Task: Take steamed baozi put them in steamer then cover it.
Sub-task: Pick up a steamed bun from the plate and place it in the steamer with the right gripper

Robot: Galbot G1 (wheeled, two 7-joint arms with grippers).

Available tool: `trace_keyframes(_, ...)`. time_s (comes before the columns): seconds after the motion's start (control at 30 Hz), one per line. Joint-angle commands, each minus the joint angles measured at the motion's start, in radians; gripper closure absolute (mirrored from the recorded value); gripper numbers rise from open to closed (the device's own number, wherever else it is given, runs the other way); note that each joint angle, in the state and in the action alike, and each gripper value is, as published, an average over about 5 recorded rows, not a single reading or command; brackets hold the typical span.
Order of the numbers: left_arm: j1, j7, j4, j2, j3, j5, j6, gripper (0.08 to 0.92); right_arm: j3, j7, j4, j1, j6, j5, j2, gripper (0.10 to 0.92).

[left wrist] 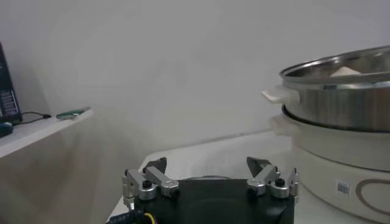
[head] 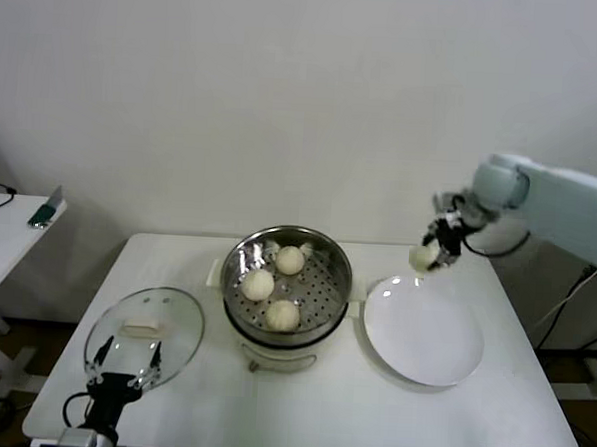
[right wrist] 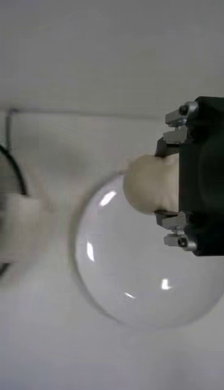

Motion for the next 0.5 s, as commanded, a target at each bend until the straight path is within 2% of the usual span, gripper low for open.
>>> trace_keyframes(0.03,0.004,0.0,-0.005,0.003,-0.001,-0.001,-0.002,0.177,-0.064,0.091,0.243,0.308,-0.128,0.343,0.156,0.423)
trace_keyframes(0.23,0.012,-0.003,-0.009,0.001,-0.006,-0.005,-0.007,0.177,-0.02,0.163,0.273,0.171,-0.175,0.341,0.255,0.423)
trace_keyframes(0.5,0.019,-0.004,-0.014,0.0,-0.016,-0.007,-0.01,0.177,-0.021,0.213,0.195,-0.035,-0.196,0.207,0.322,0.423)
